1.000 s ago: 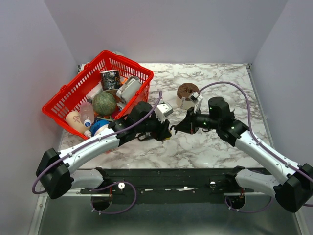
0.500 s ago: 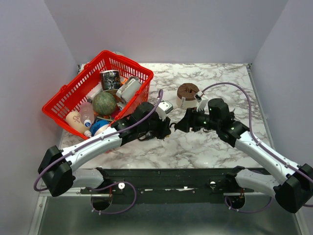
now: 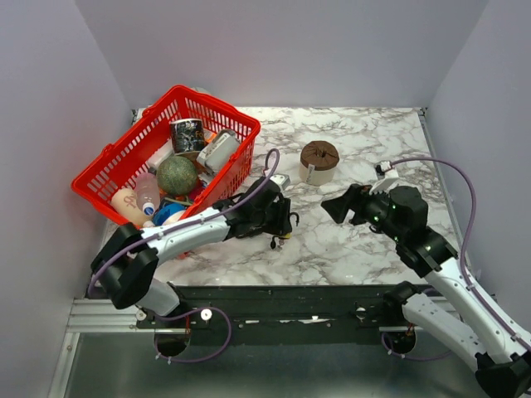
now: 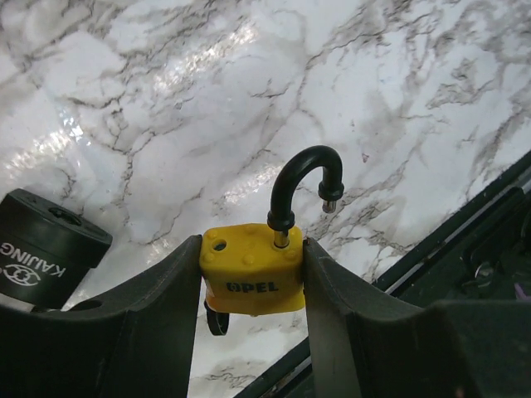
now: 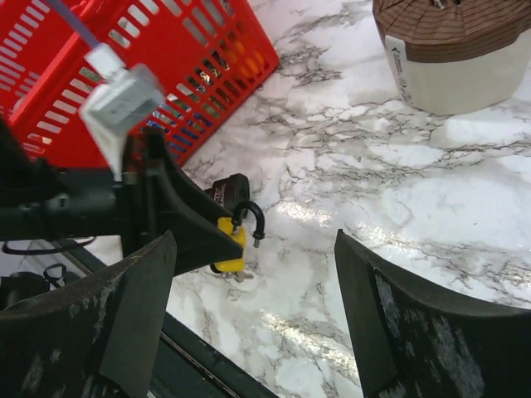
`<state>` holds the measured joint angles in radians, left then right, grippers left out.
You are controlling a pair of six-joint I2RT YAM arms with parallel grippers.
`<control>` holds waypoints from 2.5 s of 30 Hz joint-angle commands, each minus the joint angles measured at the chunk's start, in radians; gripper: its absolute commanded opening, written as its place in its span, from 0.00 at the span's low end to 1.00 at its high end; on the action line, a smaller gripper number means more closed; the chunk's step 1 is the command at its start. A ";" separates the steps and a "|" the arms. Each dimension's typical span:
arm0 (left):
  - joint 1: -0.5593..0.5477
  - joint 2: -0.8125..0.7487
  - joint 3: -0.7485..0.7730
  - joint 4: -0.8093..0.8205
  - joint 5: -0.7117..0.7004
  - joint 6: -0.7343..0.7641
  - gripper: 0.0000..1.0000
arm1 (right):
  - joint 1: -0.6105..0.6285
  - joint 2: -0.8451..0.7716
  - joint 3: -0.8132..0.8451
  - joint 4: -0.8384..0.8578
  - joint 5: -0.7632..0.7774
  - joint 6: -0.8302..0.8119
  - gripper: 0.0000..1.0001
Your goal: Unlock with the key
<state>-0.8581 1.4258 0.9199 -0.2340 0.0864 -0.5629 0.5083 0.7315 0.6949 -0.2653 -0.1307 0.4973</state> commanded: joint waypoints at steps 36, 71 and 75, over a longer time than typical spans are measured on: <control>0.090 0.705 0.642 -0.312 -0.286 -0.163 0.03 | -0.004 -0.195 -0.155 -0.068 0.117 -0.022 0.89; -0.099 0.135 0.266 -0.117 -0.516 -0.011 0.99 | -0.004 -0.233 -0.198 0.009 0.028 -0.094 0.80; -0.131 0.068 0.122 -0.194 -0.493 -0.141 0.98 | -0.004 -0.192 -0.202 0.032 0.010 -0.085 0.76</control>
<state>-0.9691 1.5463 1.1587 -0.3553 -0.3889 -0.5865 0.5083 0.5076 0.5087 -0.2798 -0.0818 0.4210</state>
